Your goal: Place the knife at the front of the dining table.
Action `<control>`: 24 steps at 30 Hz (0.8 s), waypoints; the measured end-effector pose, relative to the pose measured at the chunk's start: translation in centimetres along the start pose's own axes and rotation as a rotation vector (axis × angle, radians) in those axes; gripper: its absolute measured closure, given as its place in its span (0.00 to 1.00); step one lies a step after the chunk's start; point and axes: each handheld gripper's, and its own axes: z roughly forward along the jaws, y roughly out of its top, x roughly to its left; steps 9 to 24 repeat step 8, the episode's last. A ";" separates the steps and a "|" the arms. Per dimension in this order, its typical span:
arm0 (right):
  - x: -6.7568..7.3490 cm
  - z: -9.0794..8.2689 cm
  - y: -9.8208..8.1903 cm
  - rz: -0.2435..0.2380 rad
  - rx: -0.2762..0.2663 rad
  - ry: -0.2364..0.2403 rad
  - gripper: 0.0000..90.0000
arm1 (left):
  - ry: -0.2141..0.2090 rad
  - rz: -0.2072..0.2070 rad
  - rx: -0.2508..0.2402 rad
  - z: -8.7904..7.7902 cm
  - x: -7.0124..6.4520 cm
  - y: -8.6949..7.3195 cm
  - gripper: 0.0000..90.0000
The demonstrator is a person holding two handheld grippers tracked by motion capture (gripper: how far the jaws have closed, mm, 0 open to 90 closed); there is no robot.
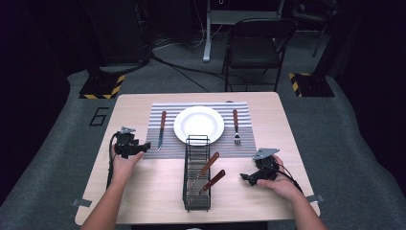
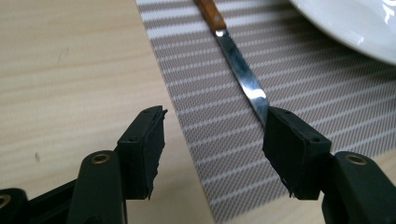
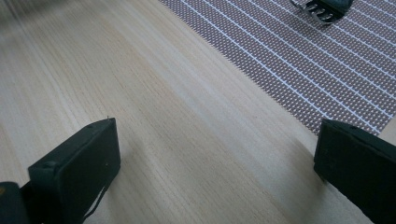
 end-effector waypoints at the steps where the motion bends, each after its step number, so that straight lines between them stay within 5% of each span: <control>1: 0.0 0.0 0.0 0.000 0.000 0.000 0.00 | 0.006 0.008 0.014 -0.2 0.2 -0.4 0.43; 7: 0.0 0.0 0.0 0.000 0.000 0.000 0.00 | 0.055 0.005 0.006 -0.7 1.3 -1.9 0.41; 24: 0.0 0.0 0.0 0.001 0.000 0.000 0.00 | 0.055 0.005 0.006 -0.7 1.3 -1.9 0.40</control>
